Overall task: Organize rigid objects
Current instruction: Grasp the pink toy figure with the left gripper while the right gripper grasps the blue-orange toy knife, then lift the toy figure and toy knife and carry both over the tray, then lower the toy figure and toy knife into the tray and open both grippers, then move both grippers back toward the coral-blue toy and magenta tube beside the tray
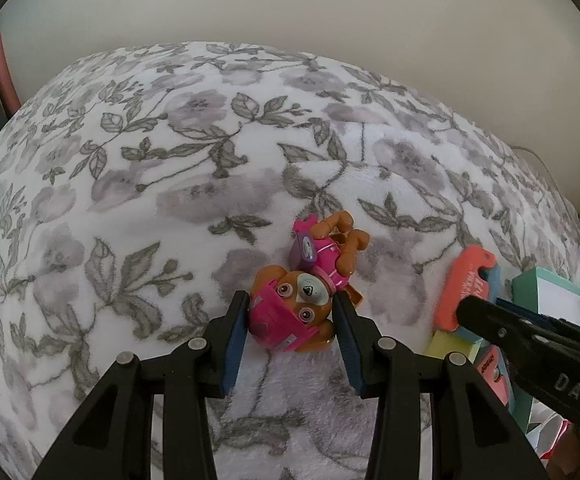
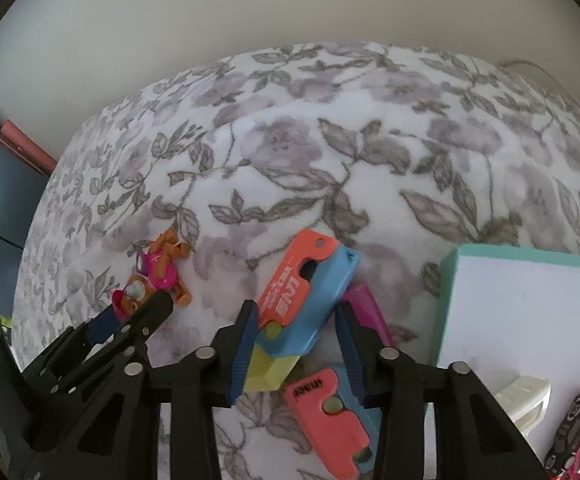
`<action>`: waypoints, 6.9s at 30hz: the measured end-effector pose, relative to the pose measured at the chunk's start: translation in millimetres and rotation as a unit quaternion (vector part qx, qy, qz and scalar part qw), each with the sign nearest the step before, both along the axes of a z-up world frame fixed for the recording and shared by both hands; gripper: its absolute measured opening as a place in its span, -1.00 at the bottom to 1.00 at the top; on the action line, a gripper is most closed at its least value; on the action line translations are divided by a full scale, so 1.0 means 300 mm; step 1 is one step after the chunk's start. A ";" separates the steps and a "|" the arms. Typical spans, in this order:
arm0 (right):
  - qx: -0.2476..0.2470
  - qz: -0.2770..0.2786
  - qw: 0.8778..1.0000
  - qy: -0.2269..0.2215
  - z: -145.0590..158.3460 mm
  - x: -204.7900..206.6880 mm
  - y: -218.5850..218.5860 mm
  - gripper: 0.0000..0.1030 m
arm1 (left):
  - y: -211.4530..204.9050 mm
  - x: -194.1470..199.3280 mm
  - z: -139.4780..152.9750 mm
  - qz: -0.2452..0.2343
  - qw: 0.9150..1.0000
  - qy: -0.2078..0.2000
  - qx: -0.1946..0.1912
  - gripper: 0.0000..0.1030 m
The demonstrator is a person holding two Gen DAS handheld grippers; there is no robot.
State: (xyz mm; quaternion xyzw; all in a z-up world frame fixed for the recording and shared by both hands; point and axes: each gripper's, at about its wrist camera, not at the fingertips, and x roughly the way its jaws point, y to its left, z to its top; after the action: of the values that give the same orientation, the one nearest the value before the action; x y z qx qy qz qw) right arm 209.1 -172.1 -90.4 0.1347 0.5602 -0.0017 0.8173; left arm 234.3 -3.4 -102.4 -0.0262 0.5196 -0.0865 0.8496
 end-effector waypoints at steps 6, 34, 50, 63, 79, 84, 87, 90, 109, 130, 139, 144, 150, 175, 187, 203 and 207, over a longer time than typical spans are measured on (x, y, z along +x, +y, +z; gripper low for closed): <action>-0.005 0.015 1.000 -0.015 0.010 0.020 0.051 -0.41 | 0.004 0.000 -0.005 0.002 1.000 -0.003 -0.009 -0.14; 0.018 0.083 0.996 -0.009 -0.014 0.032 0.175 -0.32 | 0.130 0.017 -0.010 0.052 0.998 -0.007 -0.042 -0.14; -0.029 0.105 0.994 -0.008 -0.049 0.023 0.247 -0.52 | 0.160 0.019 -0.014 0.064 0.997 -0.008 -0.041 -0.14; 0.009 0.047 0.999 -0.008 -0.003 -0.110 0.123 -0.55 | 0.130 -0.023 0.010 0.054 0.999 0.006 -0.005 -0.15; 0.018 -0.137 0.989 -0.056 0.193 -0.460 -0.238 -0.55 | -0.151 -0.242 0.289 0.003 1.000 -0.019 -0.023 -0.15; -0.019 -0.189 0.980 -0.063 0.233 -0.548 -0.373 -0.55 | -0.313 -0.314 0.340 -0.027 0.999 -0.021 -0.029 -0.15; -0.046 -0.214 0.973 -0.070 0.263 -0.587 -0.444 -0.55 | -0.416 -0.347 0.353 -0.045 0.998 -0.018 -0.031 -0.15; -0.069 -0.233 0.967 -0.078 0.285 -0.613 -0.506 -0.55 | -0.520 -0.370 0.355 -0.065 0.997 -0.018 -0.025 -0.15; -0.093 -0.273 0.956 -0.054 0.234 -0.645 -0.669 -0.54 | -0.742 -0.415 0.221 -0.091 0.995 0.013 -0.023 -0.15; -0.108 -0.251 0.961 -0.029 0.187 -0.614 -0.646 -0.53 | -0.736 -0.413 0.158 -0.095 0.993 0.048 -0.041 -0.15; -0.112 -0.250 0.961 -0.035 0.208 -0.612 -0.633 -0.53 | -0.725 -0.417 0.180 -0.095 0.993 0.045 -0.050 -0.15; -0.120 -0.246 0.961 -0.044 0.235 -0.612 -0.614 -0.53 | -0.708 -0.419 0.209 -0.091 0.994 0.033 -0.054 -0.14; -0.125 -0.245 0.960 -0.046 0.244 -0.609 -0.604 -0.29 | -0.674 -0.411 0.219 -0.074 0.996 0.028 -0.044 -0.04; -0.132 -0.228 0.964 -0.038 0.221 -0.589 -0.582 0.85 | -0.558 -0.363 0.180 0.013 0.998 0.003 0.056 0.88; -0.104 -0.207 0.972 -0.034 0.193 -0.565 -0.532 1.00 | -0.421 -0.323 0.183 0.062 0.997 -0.017 0.049 0.99; -0.113 -0.104 0.987 -0.039 0.140 -0.445 -0.276 1.00 | -0.238 -0.268 0.095 0.112 0.993 0.023 0.038 0.99; -0.118 -0.131 0.984 -0.036 0.135 -0.450 -0.313 1.00 | -0.275 -0.256 0.057 0.088 0.995 0.040 0.026 0.99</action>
State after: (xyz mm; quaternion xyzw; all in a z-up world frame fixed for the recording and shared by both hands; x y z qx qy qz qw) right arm 74.1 -266.1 -49.9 0.1102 0.5037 -0.1701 0.8398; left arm 157.4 -85.9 -85.3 -0.0529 0.5508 0.0034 0.8330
